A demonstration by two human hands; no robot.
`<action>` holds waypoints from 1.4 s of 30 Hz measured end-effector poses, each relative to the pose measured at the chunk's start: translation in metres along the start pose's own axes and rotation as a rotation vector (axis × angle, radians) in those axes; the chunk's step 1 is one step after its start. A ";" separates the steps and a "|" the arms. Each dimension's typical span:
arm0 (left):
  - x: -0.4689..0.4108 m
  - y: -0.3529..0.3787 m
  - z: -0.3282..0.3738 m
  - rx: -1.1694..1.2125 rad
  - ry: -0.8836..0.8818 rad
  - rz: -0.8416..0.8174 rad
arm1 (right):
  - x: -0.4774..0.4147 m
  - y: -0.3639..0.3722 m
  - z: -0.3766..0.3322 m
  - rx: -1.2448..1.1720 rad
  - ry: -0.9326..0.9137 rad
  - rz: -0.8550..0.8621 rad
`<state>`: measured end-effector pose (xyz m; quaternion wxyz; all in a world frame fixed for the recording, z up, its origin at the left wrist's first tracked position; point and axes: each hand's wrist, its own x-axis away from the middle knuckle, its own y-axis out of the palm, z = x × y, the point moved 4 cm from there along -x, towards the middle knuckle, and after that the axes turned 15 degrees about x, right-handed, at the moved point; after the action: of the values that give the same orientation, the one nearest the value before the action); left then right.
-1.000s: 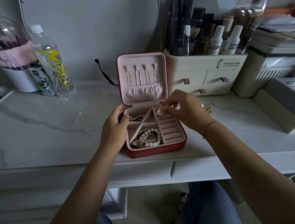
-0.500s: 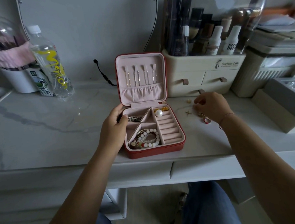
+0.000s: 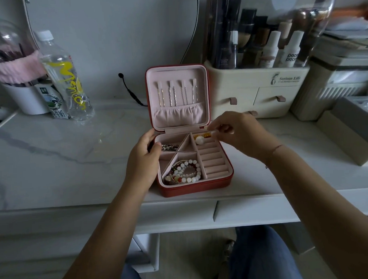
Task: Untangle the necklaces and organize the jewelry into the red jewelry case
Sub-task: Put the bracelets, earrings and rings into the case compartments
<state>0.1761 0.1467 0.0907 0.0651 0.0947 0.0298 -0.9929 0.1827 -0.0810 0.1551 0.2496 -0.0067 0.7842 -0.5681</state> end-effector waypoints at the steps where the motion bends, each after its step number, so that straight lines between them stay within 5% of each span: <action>1: 0.000 0.000 0.000 0.002 0.002 0.003 | 0.000 0.002 0.001 -0.001 -0.007 0.001; 11: -0.001 0.000 -0.001 -0.001 0.005 -0.001 | 0.001 0.015 -0.004 0.054 -0.023 0.159; 31: 0.000 0.000 0.000 -0.001 0.022 -0.004 | 0.002 0.017 -0.002 0.018 -0.054 0.082; 37: -0.001 0.000 0.000 0.021 0.024 0.002 | 0.017 -0.011 0.057 -0.014 0.313 0.282; 42: -0.002 0.000 -0.001 0.026 0.022 0.013 | 0.025 -0.008 0.070 0.058 0.341 0.147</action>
<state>0.1778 0.1469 0.0901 0.0699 0.1069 0.0170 -0.9917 0.1860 -0.1531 0.1368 0.1540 0.1543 0.7967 -0.5637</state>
